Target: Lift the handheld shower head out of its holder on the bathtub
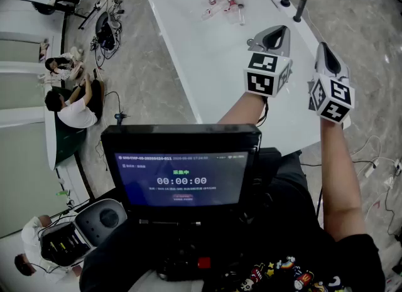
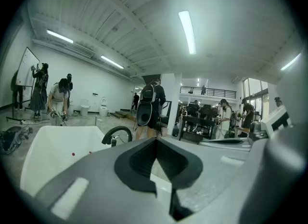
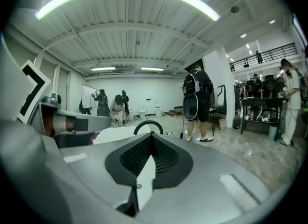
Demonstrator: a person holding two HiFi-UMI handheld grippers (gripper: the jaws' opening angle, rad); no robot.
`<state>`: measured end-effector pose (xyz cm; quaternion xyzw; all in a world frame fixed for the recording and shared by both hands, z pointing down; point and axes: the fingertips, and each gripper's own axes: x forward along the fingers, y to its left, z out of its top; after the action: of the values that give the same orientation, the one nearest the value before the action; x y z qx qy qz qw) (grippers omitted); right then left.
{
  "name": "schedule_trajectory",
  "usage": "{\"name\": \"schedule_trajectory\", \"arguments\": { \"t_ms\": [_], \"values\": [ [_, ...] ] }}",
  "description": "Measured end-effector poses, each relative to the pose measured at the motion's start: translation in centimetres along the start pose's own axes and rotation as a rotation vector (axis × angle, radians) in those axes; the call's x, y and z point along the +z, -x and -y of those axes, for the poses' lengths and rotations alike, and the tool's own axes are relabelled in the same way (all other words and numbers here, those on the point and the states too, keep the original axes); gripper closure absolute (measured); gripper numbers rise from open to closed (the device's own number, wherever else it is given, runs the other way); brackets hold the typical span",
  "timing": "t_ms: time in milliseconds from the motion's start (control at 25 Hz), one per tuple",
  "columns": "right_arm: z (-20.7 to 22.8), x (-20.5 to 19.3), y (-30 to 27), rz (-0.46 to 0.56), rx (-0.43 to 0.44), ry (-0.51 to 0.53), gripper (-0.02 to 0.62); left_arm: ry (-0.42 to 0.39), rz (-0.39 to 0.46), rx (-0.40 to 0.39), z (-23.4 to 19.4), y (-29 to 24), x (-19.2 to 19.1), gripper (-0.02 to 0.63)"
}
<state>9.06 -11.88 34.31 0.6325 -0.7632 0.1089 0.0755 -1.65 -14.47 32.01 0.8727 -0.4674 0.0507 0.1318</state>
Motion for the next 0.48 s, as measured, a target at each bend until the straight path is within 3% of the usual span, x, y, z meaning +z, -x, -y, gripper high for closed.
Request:
{"name": "schedule_trajectory", "arguments": {
  "t_ms": [480],
  "values": [
    [-0.8, -0.7, -0.4, 0.009, -0.013, 0.008, 0.568, -0.001, 0.004, -0.026, -0.8, 0.4, 0.2, 0.604]
  ]
}}
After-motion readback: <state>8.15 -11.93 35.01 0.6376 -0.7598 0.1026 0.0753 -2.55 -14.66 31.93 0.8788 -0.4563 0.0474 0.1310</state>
